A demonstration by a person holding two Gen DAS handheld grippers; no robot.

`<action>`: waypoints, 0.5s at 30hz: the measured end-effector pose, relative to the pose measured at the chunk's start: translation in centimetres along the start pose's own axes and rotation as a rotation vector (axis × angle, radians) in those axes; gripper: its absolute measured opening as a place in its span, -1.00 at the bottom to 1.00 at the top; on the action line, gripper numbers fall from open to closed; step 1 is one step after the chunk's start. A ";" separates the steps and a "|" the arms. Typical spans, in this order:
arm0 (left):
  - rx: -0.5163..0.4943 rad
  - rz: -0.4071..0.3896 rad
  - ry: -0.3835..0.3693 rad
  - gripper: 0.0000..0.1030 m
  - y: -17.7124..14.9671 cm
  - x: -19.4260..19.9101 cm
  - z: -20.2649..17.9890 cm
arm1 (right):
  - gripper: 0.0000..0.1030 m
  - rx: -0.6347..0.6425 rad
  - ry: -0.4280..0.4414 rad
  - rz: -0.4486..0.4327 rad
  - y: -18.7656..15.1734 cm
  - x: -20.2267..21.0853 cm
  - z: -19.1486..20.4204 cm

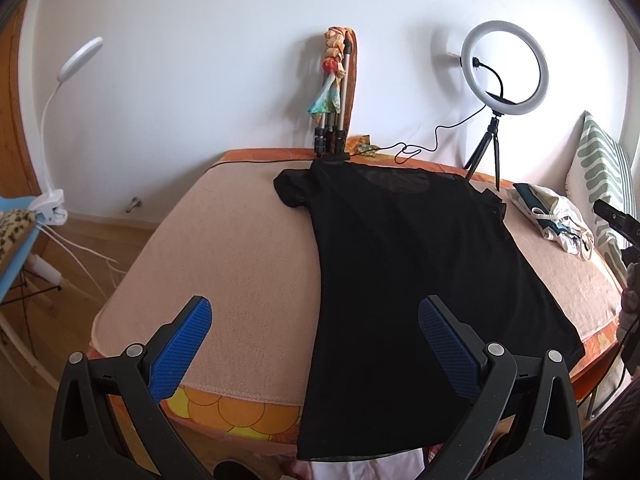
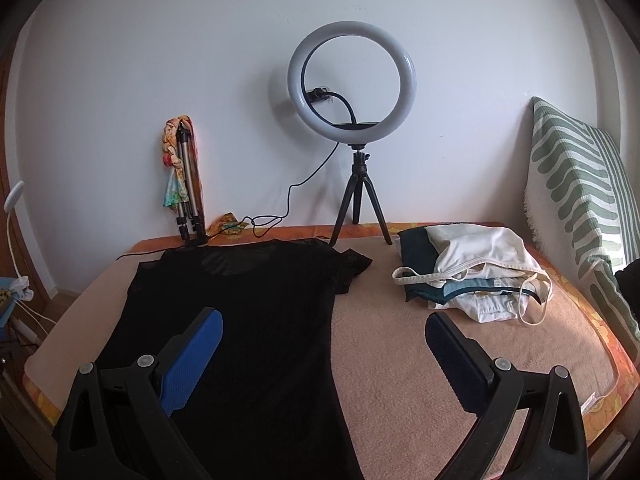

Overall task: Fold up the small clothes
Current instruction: 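Grasp the shirt's side edge at the hem with left tool while right tool grasps it near the collar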

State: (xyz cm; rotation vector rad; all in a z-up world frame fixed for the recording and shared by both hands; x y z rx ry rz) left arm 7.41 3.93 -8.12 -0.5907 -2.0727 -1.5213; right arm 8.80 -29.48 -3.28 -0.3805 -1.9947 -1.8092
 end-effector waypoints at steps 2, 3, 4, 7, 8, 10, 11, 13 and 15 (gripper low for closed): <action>0.024 0.019 -0.008 0.96 -0.6 -0.2 1.1 | 0.97 -0.004 0.050 0.007 0.4 -0.5 1.3; 0.033 0.029 -0.011 0.94 -1.0 -0.3 1.5 | 0.97 0.004 0.064 0.011 0.6 -0.7 2.0; 0.040 0.041 -0.013 0.90 -1.4 -0.4 2.0 | 0.97 0.015 0.077 0.017 0.7 -1.0 2.7; 0.053 0.092 -0.024 0.83 -3.0 -0.8 2.9 | 0.97 0.038 0.136 0.054 0.9 -2.1 4.7; 0.058 0.113 -0.032 0.80 -3.5 -1.0 3.1 | 0.97 0.042 0.159 0.068 1.1 -2.4 5.3; 0.074 0.153 -0.046 0.74 -4.6 -1.4 3.4 | 0.97 0.058 0.199 0.087 1.6 -3.1 6.7; 0.088 0.169 -0.052 0.72 -5.1 -1.5 3.6 | 0.97 0.071 0.218 0.097 2.0 -3.5 7.5; 0.112 0.198 -0.072 0.71 -6.1 -1.7 3.6 | 0.96 0.100 0.256 0.112 2.9 -4.2 9.2; 0.114 0.225 -0.079 0.62 -7.0 -1.9 3.6 | 0.94 0.138 0.287 0.122 3.9 -5.2 11.2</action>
Point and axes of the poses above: each gripper's, at about its wrist camera, not at the fingertips, and x roughly against the way its jaws point, z to its left, y to its top, the point moved 9 cm from there along -x, roughly the way its jaws point, and after that the axes turned 12 degrees about x, right-handed, at the moved point
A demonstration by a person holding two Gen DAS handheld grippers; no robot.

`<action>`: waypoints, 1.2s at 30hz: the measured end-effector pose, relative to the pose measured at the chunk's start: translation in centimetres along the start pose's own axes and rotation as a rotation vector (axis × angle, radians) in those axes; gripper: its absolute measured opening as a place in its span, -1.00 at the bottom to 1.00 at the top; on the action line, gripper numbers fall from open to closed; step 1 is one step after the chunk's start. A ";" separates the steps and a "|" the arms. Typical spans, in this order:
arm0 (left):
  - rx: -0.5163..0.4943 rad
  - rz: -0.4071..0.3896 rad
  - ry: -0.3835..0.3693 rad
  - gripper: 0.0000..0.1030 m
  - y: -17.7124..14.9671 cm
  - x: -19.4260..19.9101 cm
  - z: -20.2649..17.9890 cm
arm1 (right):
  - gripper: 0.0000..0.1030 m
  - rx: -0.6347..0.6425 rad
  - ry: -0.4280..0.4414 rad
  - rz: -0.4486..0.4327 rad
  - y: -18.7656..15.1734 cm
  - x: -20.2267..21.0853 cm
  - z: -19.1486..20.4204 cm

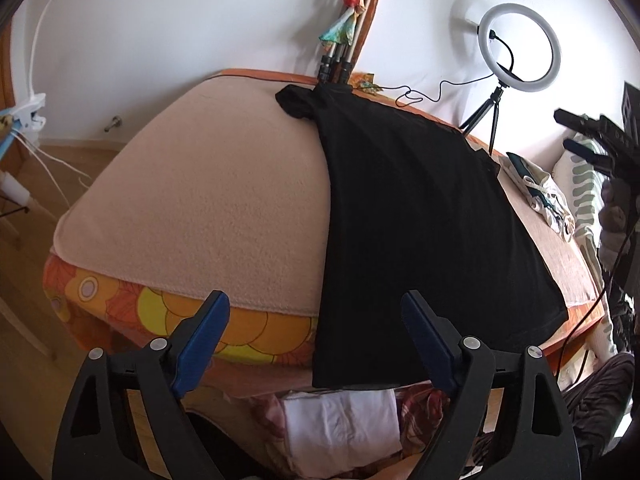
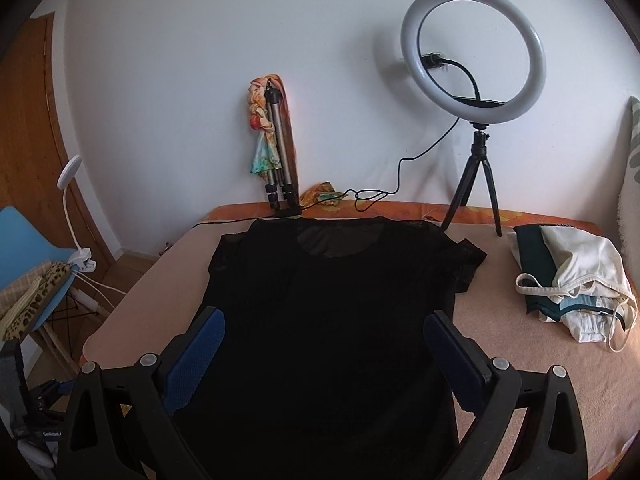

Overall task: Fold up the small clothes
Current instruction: 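Grasp the shirt's side edge at the hem with left tool while right tool grasps it near the collar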

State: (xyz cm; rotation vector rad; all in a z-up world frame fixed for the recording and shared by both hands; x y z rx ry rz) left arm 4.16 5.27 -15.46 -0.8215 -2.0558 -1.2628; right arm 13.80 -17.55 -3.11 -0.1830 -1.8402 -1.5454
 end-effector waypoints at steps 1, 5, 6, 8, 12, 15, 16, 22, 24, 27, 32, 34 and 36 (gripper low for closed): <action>0.002 0.009 0.001 0.52 -0.3 -0.2 0.1 | 0.91 0.020 0.013 0.007 0.8 -0.8 0.8; 0.003 0.045 -0.011 0.34 -1.1 -0.9 -0.1 | 0.86 0.074 0.096 0.029 4.1 -3.9 4.3; -0.002 0.050 -0.012 0.29 -1.2 -1.0 -0.2 | 0.86 0.086 0.117 0.035 4.8 -4.8 5.2; -0.010 0.062 -0.012 0.14 -1.5 -1.5 -0.2 | 0.83 0.104 0.152 0.045 6.5 -6.7 7.0; 0.006 0.094 -0.030 0.00 -1.9 -2.3 -0.1 | 0.75 0.134 0.211 0.082 9.1 -11.5 10.6; 0.010 0.114 -0.040 -0.03 -2.1 -2.7 -0.2 | 0.67 0.160 0.239 0.118 10.1 -15.2 13.1; 0.008 0.118 -0.039 -0.03 -2.2 -2.8 -0.2 | 0.65 0.166 0.251 0.133 10.3 -16.4 13.8; 0.015 0.143 -0.054 -0.21 -2.6 -3.3 -0.4 | 0.50 0.150 0.293 0.234 10.4 -23.7 16.2; 0.027 0.141 -0.064 -0.22 -2.6 -3.3 -0.3 | 0.48 0.133 0.302 0.265 10.3 -26.1 16.8; 0.041 0.139 -0.075 -0.32 -2.6 -3.3 -0.2 | 0.46 0.135 0.303 0.291 10.2 -29.0 17.7; 0.048 0.154 -0.102 -0.52 -2.7 -3.5 -0.6 | 0.38 0.096 0.307 0.340 9.9 -33.8 19.0; 0.055 0.174 -0.123 -0.63 -2.8 -3.7 -0.8 | 0.35 0.103 0.290 0.359 9.6 -35.6 19.4; 0.057 0.177 -0.134 -0.65 -2.8 -3.7 -1.1 | 0.31 0.118 0.273 0.388 9.0 -37.1 19.8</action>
Point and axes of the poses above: each gripper's, at about its wrist camera, not at the fingertips, and x roughly against the way its jaws point, z to its left, y to its top, the point moved 9 cm from there along -x, roughly the way its jaws point, and after that the axes turned 12 degrees about x, right-handed, at the moved point
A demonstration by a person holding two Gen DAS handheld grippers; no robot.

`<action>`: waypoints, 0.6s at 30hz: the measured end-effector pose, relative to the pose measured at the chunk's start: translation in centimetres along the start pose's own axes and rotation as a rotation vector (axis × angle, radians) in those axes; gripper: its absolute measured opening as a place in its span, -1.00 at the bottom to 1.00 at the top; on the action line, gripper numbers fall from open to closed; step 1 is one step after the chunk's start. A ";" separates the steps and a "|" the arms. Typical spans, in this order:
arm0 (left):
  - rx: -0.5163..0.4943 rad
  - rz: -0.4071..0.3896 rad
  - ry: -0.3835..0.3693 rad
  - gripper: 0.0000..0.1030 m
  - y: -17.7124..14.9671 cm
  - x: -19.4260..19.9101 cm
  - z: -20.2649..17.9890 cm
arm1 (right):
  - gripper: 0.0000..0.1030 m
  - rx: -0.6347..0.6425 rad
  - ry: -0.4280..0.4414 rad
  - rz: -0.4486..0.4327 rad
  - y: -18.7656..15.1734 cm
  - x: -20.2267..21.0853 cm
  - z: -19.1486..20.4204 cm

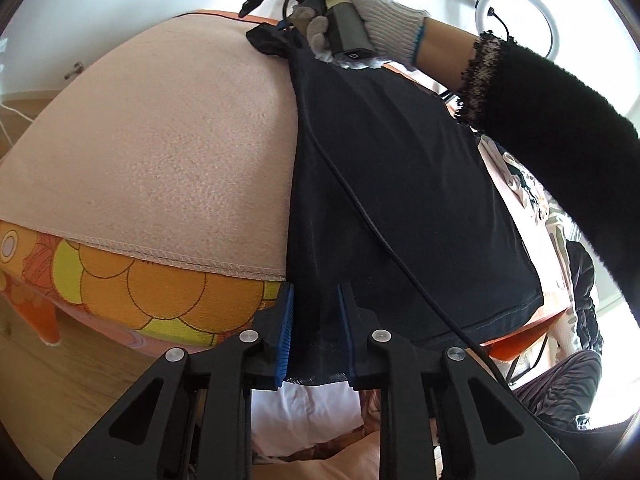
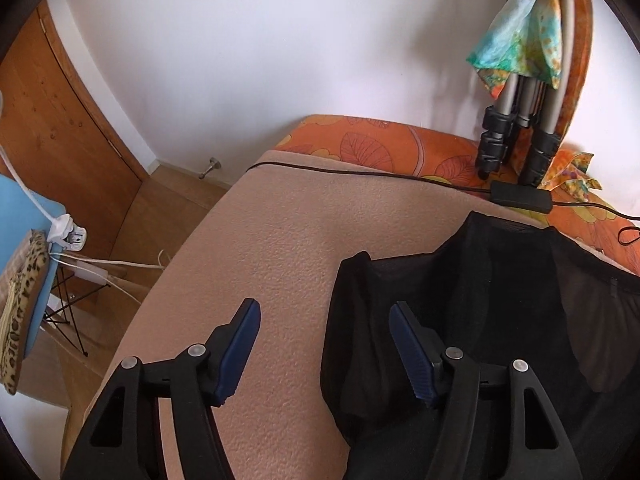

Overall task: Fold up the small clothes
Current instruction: 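Grasp the shirt's side edge at the hem with left tool while right tool grasps it near the collar, then fold the gripped side over toward the shirt's middle with both tools, then open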

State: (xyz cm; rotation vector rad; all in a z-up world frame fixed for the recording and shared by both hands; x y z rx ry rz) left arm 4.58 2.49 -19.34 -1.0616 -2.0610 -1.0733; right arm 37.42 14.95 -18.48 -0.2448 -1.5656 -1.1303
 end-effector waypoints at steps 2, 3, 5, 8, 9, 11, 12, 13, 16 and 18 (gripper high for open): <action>0.003 0.008 -0.010 -0.77 0.0 -0.2 -0.1 | 0.21 0.018 -0.041 0.033 0.0 -1.3 -0.4; 0.011 0.009 -0.020 -0.77 0.1 -0.2 -0.1 | 0.20 0.022 -0.061 0.046 0.0 -1.9 -0.6; 0.035 0.016 -0.040 -0.80 0.2 -0.3 -0.2 | 0.15 0.006 -0.081 0.067 -0.1 -2.5 -1.2; 0.054 0.025 -0.058 -0.87 0.2 -0.4 -0.2 | -0.10 -0.007 -0.078 0.072 0.0 -2.9 -1.6; 0.055 0.026 -0.062 -0.88 0.1 -0.4 -0.2 | -0.17 0.011 -0.085 0.074 0.0 -2.9 -1.5; 0.053 0.026 -0.070 -0.91 0.1 -0.4 -0.5 | -0.54 0.051 -0.109 0.080 0.0 -3.0 -1.8; 0.051 0.027 -0.075 -0.92 0.1 -0.4 -0.6 | -0.65 0.061 -0.116 0.083 0.0 -3.0 -1.9; 0.048 0.028 -0.077 -0.92 0.0 -0.4 -0.6 | -0.86 0.060 -0.112 0.080 0.0 -2.8 -2.0; 0.042 0.026 -0.085 -0.94 0.0 -0.3 -1.0 | -1.00 0.039 -0.107 0.040 0.6 -1.7 -2.8; 0.032 0.017 -0.087 -0.94 0.1 -0.2 -1.2 | -1.00 0.034 -0.110 0.006 1.1 -0.5 -3.3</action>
Point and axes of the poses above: each gripper's, at about its wrist camera, not at the fingertips, and x roughly against the way its jaws point, z to its left, y to its top, the point moved 9 cm from there along -x, roughly the way its jaws point, and after that the axes turned 12 degrees about x, right-handed, at the moved point
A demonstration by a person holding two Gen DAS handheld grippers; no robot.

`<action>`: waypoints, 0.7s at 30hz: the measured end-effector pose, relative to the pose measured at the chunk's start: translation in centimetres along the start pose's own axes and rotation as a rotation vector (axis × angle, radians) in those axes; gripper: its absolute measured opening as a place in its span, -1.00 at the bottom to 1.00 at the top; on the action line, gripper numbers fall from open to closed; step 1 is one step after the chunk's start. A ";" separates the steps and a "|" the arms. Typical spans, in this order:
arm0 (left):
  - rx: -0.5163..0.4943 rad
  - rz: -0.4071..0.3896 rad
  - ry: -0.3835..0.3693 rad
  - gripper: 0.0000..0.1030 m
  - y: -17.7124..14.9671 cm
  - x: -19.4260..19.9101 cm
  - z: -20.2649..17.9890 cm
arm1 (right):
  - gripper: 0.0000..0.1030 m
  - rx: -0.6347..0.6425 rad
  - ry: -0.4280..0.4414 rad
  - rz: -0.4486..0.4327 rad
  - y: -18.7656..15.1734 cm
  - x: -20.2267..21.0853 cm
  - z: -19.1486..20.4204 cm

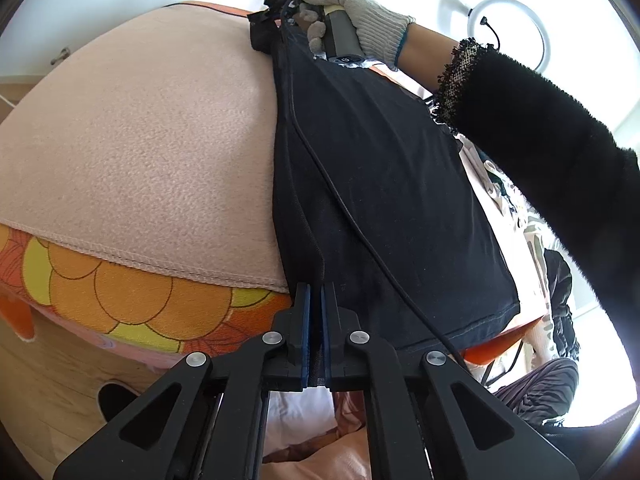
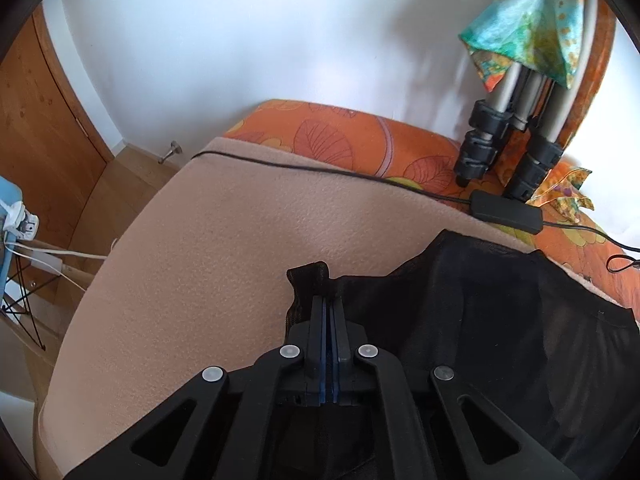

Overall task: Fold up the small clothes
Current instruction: 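Fold the gripped side over toward the shirt's middle with both tools, then open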

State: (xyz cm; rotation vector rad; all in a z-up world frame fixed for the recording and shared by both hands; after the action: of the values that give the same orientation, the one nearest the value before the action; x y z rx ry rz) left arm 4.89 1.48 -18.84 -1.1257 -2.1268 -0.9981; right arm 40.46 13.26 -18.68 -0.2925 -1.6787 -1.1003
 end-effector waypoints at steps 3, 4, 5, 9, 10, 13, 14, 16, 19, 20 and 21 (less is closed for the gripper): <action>-0.010 -0.010 -0.011 -0.95 0.2 0.2 -0.4 | -1.00 -0.011 -0.006 -0.032 0.3 1.5 -0.9; -0.017 -0.013 -0.014 -0.95 0.2 0.3 -0.6 | -1.00 -0.013 -0.007 -0.042 0.5 2.1 -1.2; -0.023 -0.015 -0.020 -0.95 0.2 0.3 -0.9 | -1.00 -0.015 -0.010 -0.052 0.5 2.7 -1.6; -0.069 -0.024 -0.040 -0.96 0.2 0.3 -2.7 | -1.00 -0.023 -0.026 -0.079 0.5 4.9 -3.0; -0.081 -0.023 -0.045 -0.96 0.2 0.2 -3.2 | -1.00 -0.026 -0.029 -0.086 0.5 5.3 -3.4; -0.115 -0.012 -0.062 -0.96 0.0 -0.2 -4.6 | -1.00 -0.046 -0.047 -0.107 0.2 6.9 -5.3; -0.127 -0.007 -0.068 -0.96 -0.1 -0.4 -5.1 | -1.00 -0.056 -0.054 -0.113 0.0 7.5 -6.1; -0.155 0.004 -0.076 -0.96 -0.4 -0.9 -6.2 | -1.00 -0.072 -0.076 -0.122 -0.7 8.4 -7.7; -0.195 0.027 -0.087 -0.96 -1.0 -1.9 -7.7 | -1.00 -0.110 -0.113 -0.127 -2.2 9.6 -10.7; -0.208 0.037 -0.088 -0.97 -1.2 -2.2 -8.1 | -1.00 -0.121 -0.129 -0.125 -2.8 9.8 -11.8; -0.218 0.047 -0.089 -0.96 -1.3 -2.6 -8.4 | -1.00 -0.125 -0.145 -0.123 -3.5 10.0 -12.7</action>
State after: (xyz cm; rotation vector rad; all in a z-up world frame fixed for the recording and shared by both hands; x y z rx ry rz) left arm 5.99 -6.98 -16.23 -1.3405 -2.0875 -1.2004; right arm 42.01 -1.64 -11.69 -0.3602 -1.7775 -1.3055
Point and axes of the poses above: each gripper's, at about its wrist camera, not at the fingertips, and x roughly against the way its jaws point, z to its left, y to its top, the point moved 9 cm from there along -x, roughly the way its jaws point, and after that the axes turned 12 degrees about x, right-handed, at the moved point
